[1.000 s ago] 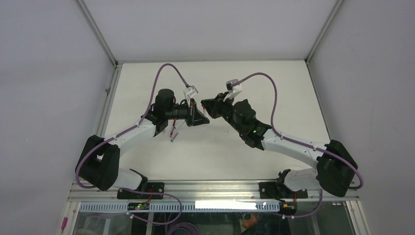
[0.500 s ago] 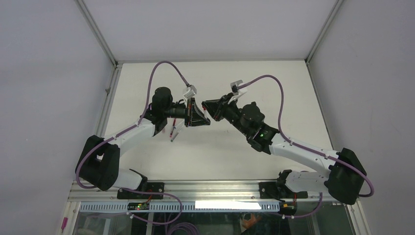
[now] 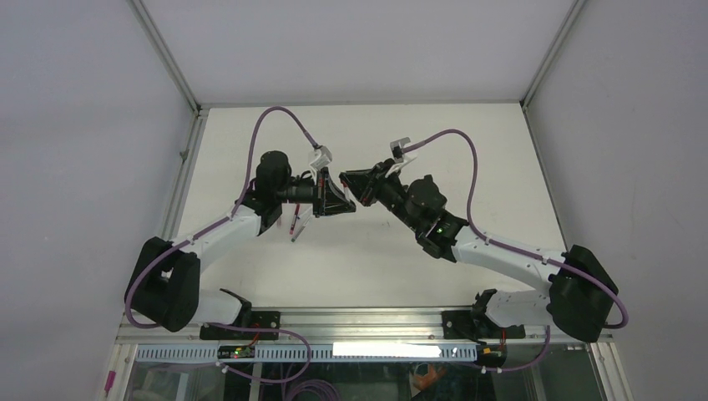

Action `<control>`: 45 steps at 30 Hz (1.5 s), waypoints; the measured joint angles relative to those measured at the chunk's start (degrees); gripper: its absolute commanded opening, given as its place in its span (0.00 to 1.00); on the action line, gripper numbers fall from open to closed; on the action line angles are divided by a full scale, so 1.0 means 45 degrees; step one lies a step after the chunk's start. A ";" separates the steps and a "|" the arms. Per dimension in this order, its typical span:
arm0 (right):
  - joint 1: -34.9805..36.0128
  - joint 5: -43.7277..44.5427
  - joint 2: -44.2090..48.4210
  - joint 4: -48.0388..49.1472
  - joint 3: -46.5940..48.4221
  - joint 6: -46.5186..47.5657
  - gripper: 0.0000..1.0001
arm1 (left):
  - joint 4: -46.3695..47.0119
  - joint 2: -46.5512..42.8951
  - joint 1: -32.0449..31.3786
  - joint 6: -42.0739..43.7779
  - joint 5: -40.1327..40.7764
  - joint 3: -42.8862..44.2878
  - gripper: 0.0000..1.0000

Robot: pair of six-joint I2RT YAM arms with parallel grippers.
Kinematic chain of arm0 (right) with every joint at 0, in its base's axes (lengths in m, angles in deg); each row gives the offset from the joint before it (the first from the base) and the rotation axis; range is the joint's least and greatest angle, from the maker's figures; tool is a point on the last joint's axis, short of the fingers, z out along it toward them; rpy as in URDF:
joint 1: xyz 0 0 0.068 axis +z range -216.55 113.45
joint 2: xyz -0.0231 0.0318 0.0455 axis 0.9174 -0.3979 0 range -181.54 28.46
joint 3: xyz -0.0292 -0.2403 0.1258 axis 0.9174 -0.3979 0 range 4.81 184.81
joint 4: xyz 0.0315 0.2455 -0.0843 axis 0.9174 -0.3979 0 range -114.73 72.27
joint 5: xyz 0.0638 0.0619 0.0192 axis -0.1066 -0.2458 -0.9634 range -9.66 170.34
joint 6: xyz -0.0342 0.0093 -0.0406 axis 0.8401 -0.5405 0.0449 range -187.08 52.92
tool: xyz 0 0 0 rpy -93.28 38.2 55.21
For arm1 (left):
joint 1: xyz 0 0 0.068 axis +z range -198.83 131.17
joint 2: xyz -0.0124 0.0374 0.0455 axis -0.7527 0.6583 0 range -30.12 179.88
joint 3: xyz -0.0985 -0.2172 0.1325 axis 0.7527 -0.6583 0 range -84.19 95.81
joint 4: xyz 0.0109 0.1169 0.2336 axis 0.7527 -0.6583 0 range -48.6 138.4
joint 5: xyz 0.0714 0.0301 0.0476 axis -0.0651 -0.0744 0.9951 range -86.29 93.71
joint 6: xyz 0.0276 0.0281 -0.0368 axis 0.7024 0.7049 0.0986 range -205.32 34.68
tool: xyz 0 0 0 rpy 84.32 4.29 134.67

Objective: Insert the pens into the pen caps

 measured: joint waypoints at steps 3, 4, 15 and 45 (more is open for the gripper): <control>0.0000 -0.0175 -0.0248 0.0539 -0.0068 -0.0126 0.00 | -0.0034 -0.0282 0.0121 0.0029 0.0185 -0.0160 0.00; 0.0000 -0.0185 -0.0306 0.0690 -0.0078 -0.0160 0.00 | -0.0034 -0.0330 0.0136 0.0039 0.0253 -0.0180 0.00; 0.0000 -0.0267 -0.0865 0.1695 -0.0539 -0.0593 0.00 | -0.0665 -0.0525 0.0223 0.0170 0.0612 -0.0505 0.00; -0.0248 0.0835 0.1277 -0.6989 0.1710 0.2186 0.48 | 0.0539 0.0282 0.1054 0.2225 0.2365 0.0321 0.00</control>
